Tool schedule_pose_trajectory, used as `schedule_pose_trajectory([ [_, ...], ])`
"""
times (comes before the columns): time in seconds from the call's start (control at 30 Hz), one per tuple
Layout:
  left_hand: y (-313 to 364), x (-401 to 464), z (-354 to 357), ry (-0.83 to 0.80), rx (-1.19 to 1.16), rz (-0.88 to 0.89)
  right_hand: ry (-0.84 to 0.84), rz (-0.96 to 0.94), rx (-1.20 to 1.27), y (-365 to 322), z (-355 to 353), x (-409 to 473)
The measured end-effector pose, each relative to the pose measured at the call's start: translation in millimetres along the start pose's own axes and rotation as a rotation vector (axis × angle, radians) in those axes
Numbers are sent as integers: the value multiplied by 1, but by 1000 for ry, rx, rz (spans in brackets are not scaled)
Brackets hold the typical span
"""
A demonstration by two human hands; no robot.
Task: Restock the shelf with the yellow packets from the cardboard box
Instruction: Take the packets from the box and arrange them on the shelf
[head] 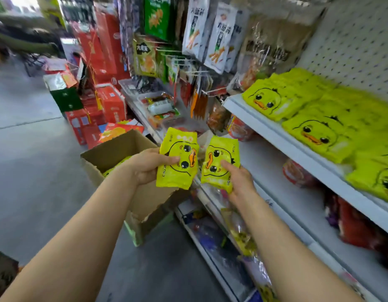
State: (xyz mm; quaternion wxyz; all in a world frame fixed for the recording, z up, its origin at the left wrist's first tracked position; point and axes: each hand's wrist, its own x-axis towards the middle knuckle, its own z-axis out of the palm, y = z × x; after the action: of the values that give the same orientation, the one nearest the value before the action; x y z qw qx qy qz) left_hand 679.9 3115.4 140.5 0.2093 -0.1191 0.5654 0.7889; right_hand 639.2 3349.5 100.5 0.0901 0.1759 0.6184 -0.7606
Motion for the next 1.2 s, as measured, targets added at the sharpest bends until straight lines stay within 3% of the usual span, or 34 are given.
schedule_pose_trajectory([
  [0.17, 11, -55, 98, -104, 177, 33, 81, -298, 5, -74, -86, -76],
  [0.33, -7, -102, 218, -244, 550, 57, 143, -544, 5, -136, -197, -164],
  [0.47, -39, -135, 323, -399, 611, 62, 204, -598, 8, -164, -288, -229],
  [0.73, -64, -167, 495, -499, 897, 133, 353, -660, 107, -194, -459, -321],
  [0.93, -69, -149, 602, -579, 1161, 251, 521, -697, 149, -212, -548, -361],
  [1.2, -80, -117, 729, -806, 1392, 363, 795, -749, 180, -226, -633, -399],
])
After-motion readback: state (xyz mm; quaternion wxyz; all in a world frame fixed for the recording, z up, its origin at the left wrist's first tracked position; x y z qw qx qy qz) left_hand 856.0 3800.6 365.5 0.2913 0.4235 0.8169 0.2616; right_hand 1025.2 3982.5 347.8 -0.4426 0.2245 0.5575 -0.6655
